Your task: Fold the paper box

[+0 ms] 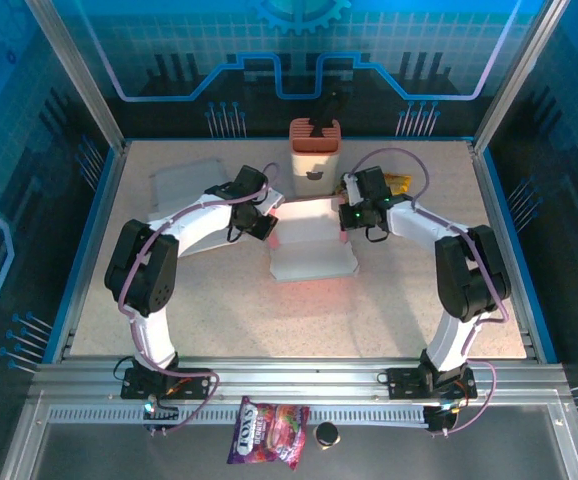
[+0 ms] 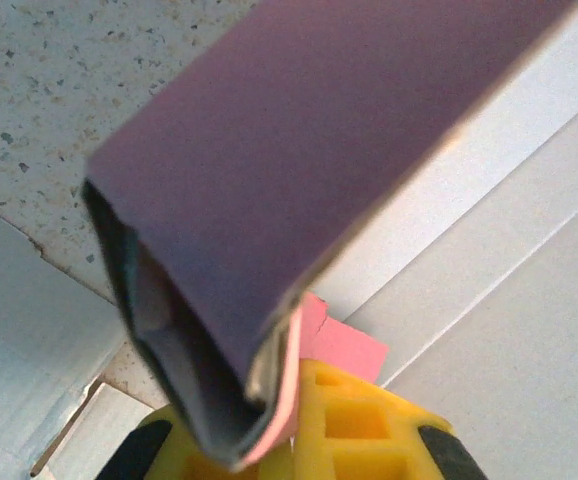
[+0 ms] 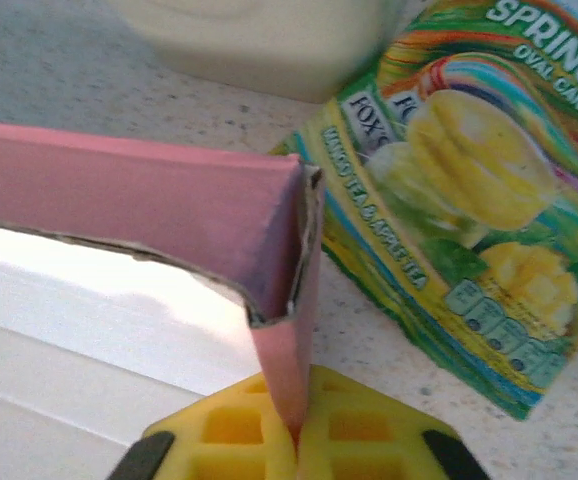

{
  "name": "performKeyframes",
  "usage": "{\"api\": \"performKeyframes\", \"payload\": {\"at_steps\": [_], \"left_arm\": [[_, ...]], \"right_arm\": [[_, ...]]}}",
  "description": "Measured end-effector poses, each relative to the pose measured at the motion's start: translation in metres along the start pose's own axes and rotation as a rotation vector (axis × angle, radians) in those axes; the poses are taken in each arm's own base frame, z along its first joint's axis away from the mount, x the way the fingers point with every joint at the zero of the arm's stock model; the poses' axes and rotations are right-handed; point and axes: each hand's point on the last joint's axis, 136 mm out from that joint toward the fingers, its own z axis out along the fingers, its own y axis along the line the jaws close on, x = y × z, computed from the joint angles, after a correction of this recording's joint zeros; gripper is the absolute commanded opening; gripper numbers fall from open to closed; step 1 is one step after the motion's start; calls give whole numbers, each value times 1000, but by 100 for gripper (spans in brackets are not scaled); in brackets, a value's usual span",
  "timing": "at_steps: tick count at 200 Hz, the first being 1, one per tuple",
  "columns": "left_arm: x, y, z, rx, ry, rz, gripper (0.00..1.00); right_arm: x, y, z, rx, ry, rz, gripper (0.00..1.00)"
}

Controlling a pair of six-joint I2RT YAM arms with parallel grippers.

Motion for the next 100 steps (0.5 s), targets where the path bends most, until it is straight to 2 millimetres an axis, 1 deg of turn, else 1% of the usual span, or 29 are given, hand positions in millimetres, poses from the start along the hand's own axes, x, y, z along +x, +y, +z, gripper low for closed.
{"api": "performKeyframes", "payload": {"at_steps": [23, 25, 29, 39, 75, 90, 100], "left_arm": [[-1, -1, 0, -14, 12, -11, 0], [-1, -1, 0, -15, 13, -11, 0], [0, -1, 0, -17, 14, -14, 0], [0, -2, 0, -22, 16, -17, 0], [-1, -3, 1, -37, 19, -22, 0], [-1, -3, 1, -39, 19, -20, 0], [-1, -4, 1, -39, 19, -19, 0]], "right_arm": [[-1, 1, 1, 120, 7, -4, 0], [-1, 1, 1, 134, 8, -7, 1], [-1, 1, 1, 154, 9, -4, 5], [-1, 2, 2, 192, 8, -1, 10], [0, 0, 2, 247, 9, 28, 11], [0, -2, 3, 256, 11, 36, 14], [1, -3, 4, 263, 18, 41, 15]]}}
